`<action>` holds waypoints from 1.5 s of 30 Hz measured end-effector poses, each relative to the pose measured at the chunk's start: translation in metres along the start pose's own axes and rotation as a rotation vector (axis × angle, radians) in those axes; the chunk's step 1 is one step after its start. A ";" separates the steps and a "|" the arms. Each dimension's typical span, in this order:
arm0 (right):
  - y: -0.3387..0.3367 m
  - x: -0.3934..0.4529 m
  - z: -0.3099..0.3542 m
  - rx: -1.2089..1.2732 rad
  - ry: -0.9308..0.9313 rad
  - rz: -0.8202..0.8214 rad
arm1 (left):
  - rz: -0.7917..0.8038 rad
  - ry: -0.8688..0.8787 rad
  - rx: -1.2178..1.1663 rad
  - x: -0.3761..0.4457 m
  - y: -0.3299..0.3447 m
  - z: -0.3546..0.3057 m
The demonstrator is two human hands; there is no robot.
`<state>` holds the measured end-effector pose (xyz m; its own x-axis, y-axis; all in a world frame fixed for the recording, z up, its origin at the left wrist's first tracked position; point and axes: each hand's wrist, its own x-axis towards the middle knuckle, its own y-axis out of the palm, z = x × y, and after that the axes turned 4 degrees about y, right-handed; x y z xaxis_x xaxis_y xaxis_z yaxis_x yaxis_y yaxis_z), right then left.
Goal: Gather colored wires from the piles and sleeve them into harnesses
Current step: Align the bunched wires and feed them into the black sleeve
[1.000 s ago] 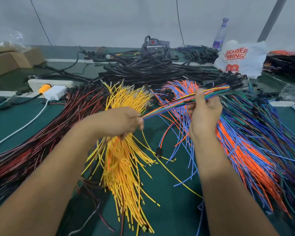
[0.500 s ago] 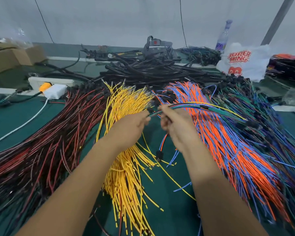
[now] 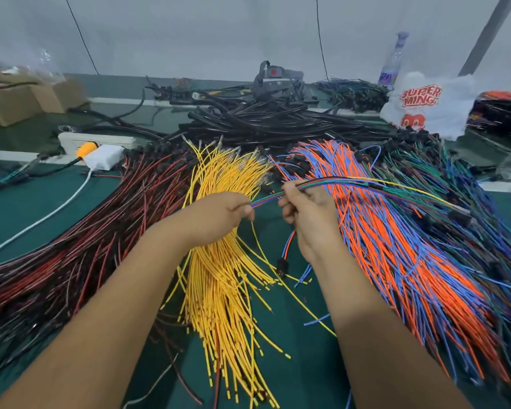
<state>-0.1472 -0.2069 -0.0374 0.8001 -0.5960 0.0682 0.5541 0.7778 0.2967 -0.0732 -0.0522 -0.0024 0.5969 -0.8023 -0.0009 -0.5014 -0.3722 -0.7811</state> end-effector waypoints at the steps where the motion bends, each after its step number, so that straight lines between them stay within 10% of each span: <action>1: 0.001 0.000 0.000 0.015 0.004 -0.008 | -0.036 0.017 0.169 0.000 0.001 0.000; 8: 0.003 -0.002 -0.008 -0.162 0.062 0.127 | -0.325 0.155 0.494 0.009 0.036 -0.005; 17: -0.002 0.004 -0.004 0.016 0.024 -0.015 | -0.430 0.046 -0.589 0.014 0.031 0.012; 45: 0.004 -0.012 -0.003 -0.084 0.140 0.239 | -0.517 0.123 -0.444 -0.004 0.028 0.008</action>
<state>-0.1539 -0.1958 -0.0403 0.9309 -0.3652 -0.0077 0.3587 0.9100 0.2079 -0.0846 -0.0558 -0.0295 0.7665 -0.5074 0.3937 -0.3960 -0.8560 -0.3322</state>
